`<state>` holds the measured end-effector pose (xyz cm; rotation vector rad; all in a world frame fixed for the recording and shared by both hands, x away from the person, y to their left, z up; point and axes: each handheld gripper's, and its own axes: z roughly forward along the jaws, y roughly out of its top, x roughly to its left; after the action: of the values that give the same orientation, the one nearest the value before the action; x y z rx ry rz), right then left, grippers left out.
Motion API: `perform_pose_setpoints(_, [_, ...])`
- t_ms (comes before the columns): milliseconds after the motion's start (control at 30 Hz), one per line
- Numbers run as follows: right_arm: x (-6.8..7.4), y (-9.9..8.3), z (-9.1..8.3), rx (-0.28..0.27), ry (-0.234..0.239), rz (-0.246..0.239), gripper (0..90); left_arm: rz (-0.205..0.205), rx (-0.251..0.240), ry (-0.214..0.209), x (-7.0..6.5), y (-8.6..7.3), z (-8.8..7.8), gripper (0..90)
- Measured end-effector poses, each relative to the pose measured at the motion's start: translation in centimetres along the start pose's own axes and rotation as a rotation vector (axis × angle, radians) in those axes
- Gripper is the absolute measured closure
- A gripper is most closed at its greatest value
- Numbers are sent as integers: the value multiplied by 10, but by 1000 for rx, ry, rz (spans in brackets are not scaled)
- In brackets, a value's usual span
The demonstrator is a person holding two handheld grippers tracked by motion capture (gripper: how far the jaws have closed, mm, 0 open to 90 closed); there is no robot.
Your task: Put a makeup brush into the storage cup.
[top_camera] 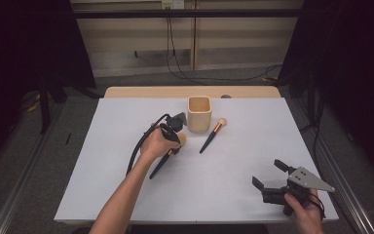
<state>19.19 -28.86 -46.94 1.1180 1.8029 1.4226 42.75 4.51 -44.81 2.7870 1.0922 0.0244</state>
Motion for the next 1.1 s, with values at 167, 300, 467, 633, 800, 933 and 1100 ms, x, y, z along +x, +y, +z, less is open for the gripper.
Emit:
perform_pose_setpoints(167, [0,0,1,3,3,-4,0,-17,3,-18,0,0,-1,658])
perform_pose_setpoints(300, [1,0,0,5,2,-7,0,-29,-4,-40,4,0,-1,663])
perform_pose_setpoints(467, [0,0,0,4,-4,-4,0,-23,-15,-60,6,-3,-2,665])
perform_pose_setpoints(633, [0,-1,0,7,-3,-6,0,-33,-19,-84,9,-7,-4,665])
perform_pose_setpoints(800, [0,0,0,6,-5,-5,0,-18,-66,-97,10,-10,-10,665])
perform_pose_setpoints(933, [0,-1,0,8,-8,-7,0,-4,-112,-104,11,-12,-16,666])
perform_pose_setpoints(1100, [0,-1,1,10,-4,-8,0,-12,-154,-112,15,-15,-22,666])
